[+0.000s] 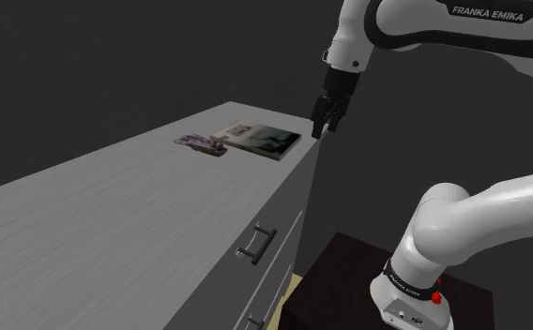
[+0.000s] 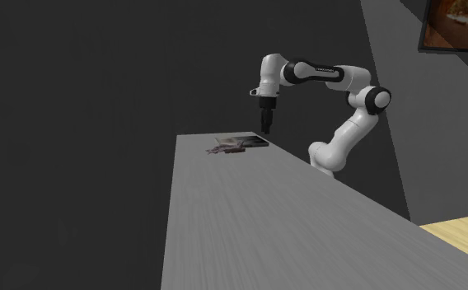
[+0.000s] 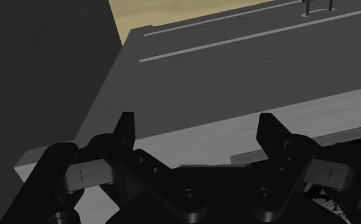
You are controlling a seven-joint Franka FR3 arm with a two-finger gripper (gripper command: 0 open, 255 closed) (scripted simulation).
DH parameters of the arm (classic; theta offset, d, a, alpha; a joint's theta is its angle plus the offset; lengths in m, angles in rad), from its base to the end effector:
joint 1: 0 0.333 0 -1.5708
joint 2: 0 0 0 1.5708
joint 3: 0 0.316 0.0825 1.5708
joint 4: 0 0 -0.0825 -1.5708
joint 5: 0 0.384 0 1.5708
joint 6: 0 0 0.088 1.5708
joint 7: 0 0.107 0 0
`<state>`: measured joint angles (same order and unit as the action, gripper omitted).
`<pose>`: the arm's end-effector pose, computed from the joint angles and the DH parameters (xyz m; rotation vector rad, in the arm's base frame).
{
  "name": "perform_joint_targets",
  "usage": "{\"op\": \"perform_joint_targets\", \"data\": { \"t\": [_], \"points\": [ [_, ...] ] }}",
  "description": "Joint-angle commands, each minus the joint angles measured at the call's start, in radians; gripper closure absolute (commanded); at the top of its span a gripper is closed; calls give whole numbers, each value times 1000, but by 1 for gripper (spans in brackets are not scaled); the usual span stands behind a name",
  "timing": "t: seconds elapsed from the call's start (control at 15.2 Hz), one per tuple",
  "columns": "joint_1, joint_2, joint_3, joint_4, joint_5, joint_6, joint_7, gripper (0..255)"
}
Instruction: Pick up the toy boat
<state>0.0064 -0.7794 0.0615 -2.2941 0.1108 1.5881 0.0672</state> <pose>0.3096 0.0396 0.6190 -3.0680 0.0205 -0.1047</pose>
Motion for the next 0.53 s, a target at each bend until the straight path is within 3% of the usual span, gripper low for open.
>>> {"op": "perform_joint_targets", "data": {
  "t": [0.0,0.46],
  "points": [
    [0,0,0,0,0,0,0,0],
    [27,243,136,230,1,-9,104,0]
  ]
}}
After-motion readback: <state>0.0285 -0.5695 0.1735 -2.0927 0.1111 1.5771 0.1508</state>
